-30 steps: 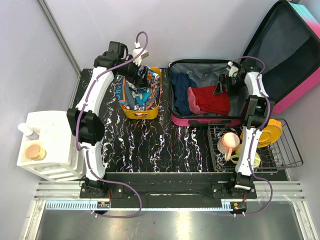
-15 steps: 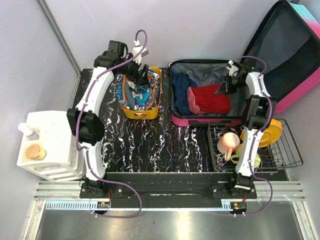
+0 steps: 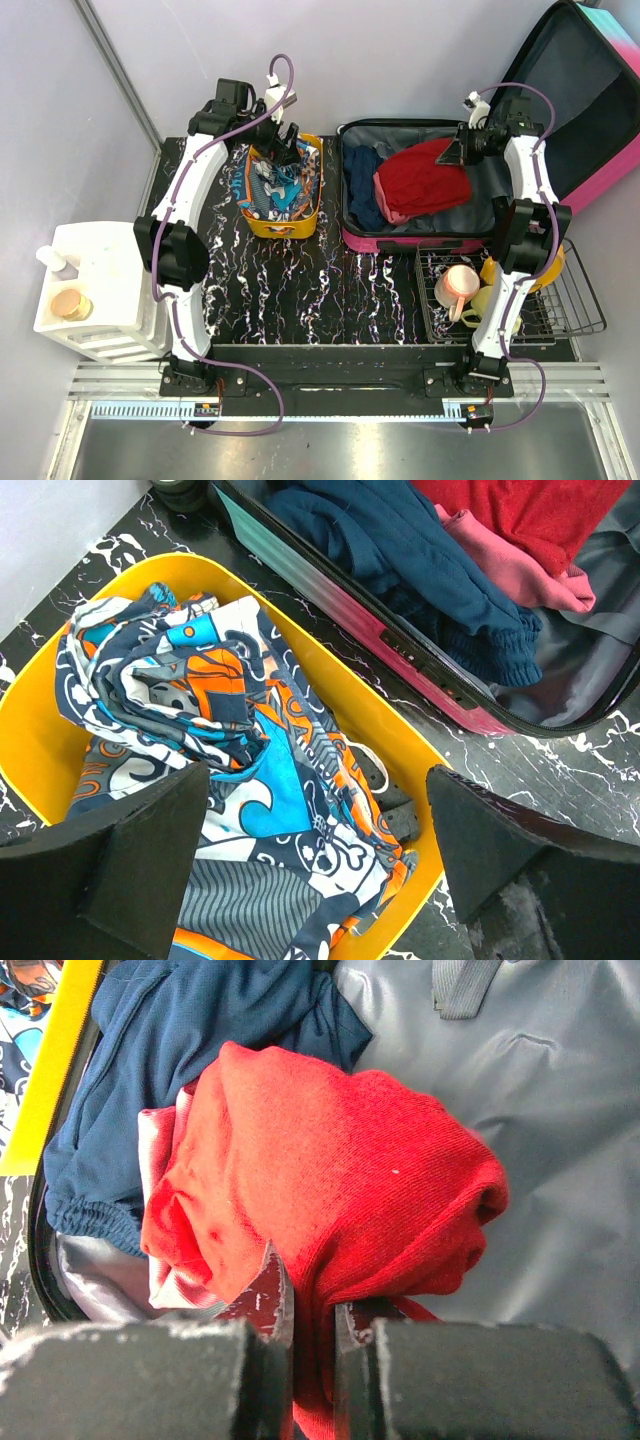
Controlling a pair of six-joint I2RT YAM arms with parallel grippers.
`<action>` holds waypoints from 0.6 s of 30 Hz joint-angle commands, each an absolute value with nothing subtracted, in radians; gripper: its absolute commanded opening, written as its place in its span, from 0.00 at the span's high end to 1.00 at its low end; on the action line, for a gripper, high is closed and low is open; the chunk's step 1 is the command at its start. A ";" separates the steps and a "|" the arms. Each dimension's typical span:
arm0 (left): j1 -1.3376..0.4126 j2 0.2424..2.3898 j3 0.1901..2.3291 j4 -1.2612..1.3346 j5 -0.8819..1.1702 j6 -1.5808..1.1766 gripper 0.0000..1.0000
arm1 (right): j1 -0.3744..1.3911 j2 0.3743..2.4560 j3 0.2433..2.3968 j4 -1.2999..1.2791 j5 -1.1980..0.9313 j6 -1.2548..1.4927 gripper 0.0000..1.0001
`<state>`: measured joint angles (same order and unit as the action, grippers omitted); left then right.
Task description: Open, take out, and arrange the luggage
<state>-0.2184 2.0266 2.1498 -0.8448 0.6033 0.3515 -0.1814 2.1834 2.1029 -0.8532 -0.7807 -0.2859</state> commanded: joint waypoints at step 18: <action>-0.218 2.002 2.131 -0.732 0.646 0.296 0.05 | -0.155 2.223 2.174 -0.861 -0.565 -0.445 0.17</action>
<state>-0.2184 2.0266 2.1483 -0.7826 0.6220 0.3058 -0.1589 2.2562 2.1616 -0.8867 -0.6300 -0.3710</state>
